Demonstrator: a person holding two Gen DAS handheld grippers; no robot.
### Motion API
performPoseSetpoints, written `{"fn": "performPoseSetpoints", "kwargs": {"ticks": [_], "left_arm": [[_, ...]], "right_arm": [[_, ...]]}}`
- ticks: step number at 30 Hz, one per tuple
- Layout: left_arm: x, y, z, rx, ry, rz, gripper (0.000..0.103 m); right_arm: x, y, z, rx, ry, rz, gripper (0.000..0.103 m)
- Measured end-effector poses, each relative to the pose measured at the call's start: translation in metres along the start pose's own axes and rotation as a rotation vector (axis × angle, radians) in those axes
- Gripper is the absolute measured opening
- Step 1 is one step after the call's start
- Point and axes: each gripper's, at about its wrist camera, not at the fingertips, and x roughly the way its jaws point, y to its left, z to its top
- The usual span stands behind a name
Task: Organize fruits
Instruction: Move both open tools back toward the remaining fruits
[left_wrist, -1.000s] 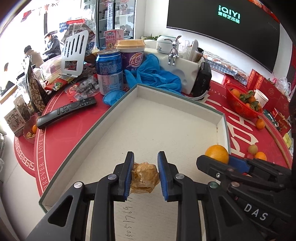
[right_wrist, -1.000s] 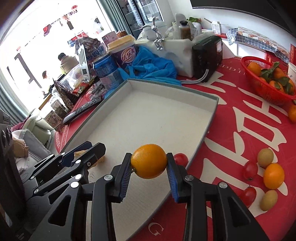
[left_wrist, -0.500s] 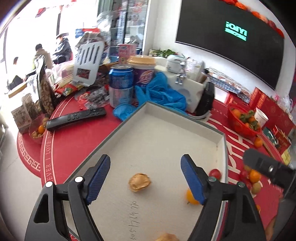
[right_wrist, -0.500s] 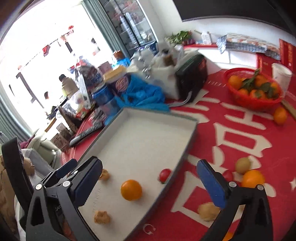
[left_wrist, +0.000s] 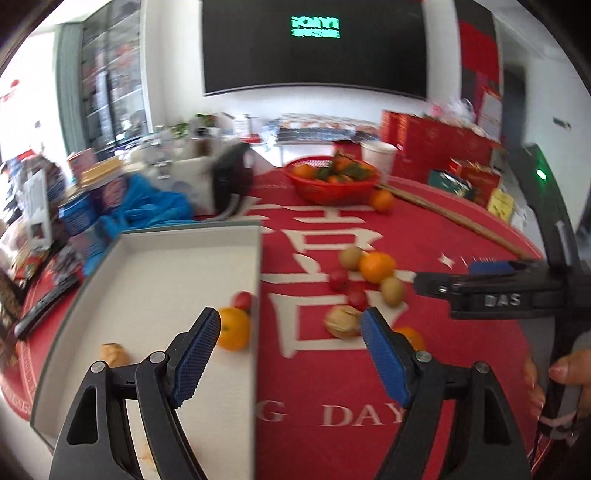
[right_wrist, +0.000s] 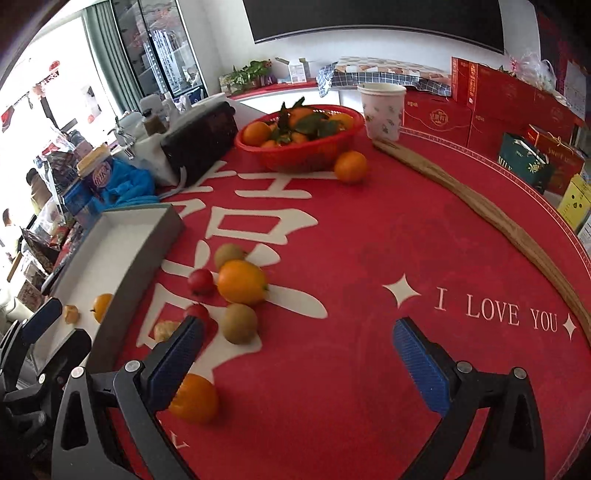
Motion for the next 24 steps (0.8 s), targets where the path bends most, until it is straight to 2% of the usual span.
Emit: {"fn": "performPoseSetpoints", "kwargs": {"ticks": [5,13,15,18,19,21,24], "left_arm": [[0.016,-0.025,-0.009,0.076,0.065,-0.005,0.081],[0.016,-0.017,-0.017,0.047,0.106,-0.076,0.081],[0.015,-0.016,-0.019,0.045,0.110,-0.091,0.081],[0.013,-0.016,-0.019,0.035,0.113,-0.123,0.081],[0.012,-0.016,-0.019,0.032,0.113,-0.129,0.081],[0.011,-0.019,-0.018,0.032,0.115,-0.147,0.081],[0.011,-0.025,-0.019,0.030,0.132,-0.194,0.081]], "right_arm": [[0.010,0.002,-0.007,-0.049,0.028,-0.015,0.103],[0.024,0.029,-0.004,-0.130,0.045,-0.004,0.102],[0.029,0.036,-0.004,-0.152,0.052,-0.009,0.082],[0.031,0.047,-0.003,-0.195,0.034,-0.053,0.061],[0.032,0.049,-0.004,-0.207,0.030,-0.066,0.057],[0.030,0.051,-0.004,-0.221,0.019,-0.060,0.028],[0.024,0.039,-0.006,-0.182,0.010,-0.042,0.028]]}}
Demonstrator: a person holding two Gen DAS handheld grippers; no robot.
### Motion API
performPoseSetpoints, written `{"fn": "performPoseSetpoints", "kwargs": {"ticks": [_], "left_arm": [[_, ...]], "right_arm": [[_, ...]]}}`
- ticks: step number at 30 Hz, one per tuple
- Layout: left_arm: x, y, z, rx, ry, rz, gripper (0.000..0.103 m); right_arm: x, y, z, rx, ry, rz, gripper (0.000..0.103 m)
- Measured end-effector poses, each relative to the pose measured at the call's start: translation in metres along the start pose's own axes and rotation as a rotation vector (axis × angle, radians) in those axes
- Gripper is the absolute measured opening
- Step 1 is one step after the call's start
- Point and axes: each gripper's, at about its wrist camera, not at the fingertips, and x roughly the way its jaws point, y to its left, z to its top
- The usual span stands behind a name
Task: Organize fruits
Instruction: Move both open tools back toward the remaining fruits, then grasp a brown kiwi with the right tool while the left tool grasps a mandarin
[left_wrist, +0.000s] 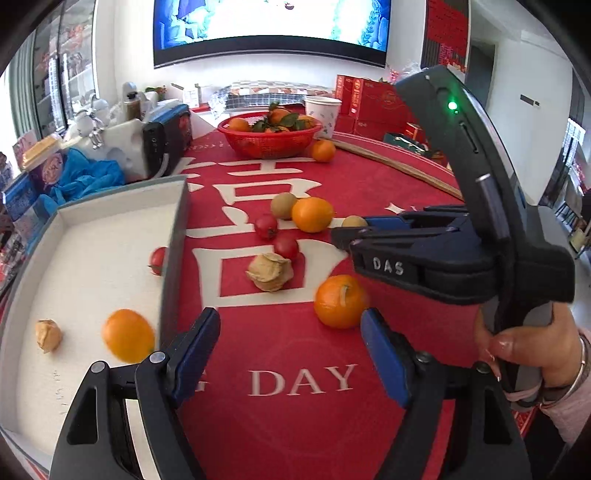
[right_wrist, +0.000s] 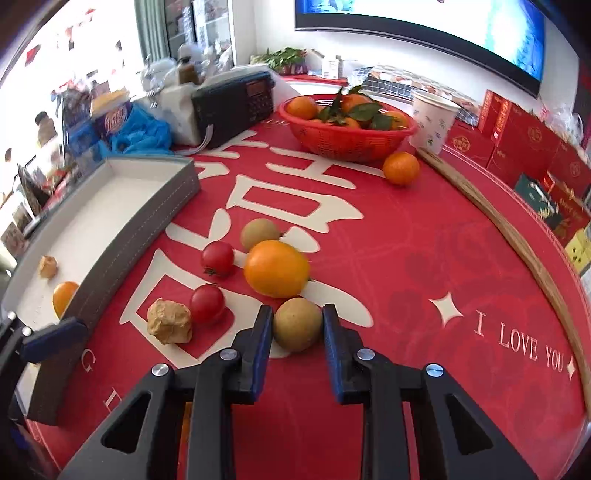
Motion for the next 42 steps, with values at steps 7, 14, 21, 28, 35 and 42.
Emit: {"fn": "performPoseSetpoints", "kwargs": {"ticks": [7,14,21,28,35,42], "left_arm": [[0.018,-0.022,0.003,-0.010,0.062,-0.063,0.081],[0.038,-0.047,0.012,0.032,0.086,-0.018,0.061],[0.040,-0.037,0.017,0.010,0.075,-0.058,0.038],[0.029,-0.030,0.009,0.029,0.077,-0.072,0.039],[0.025,-0.026,0.005,0.019,0.075,-0.060,0.039],[0.024,-0.026,0.003,0.014,0.074,-0.055,0.039]], "right_arm": [[-0.017,-0.051,-0.018,0.116,-0.007,-0.001,0.028],[-0.028,-0.075,-0.031,0.158,-0.016,0.015,0.028],[-0.029,-0.080,-0.031,0.156,-0.018,0.011,0.028],[-0.027,-0.066,-0.030,0.128,-0.015,0.025,0.028],[-0.024,-0.050,-0.029,0.078,-0.021,-0.004,0.028],[-0.021,-0.044,-0.026,0.065,-0.021,-0.018,0.028]]}}
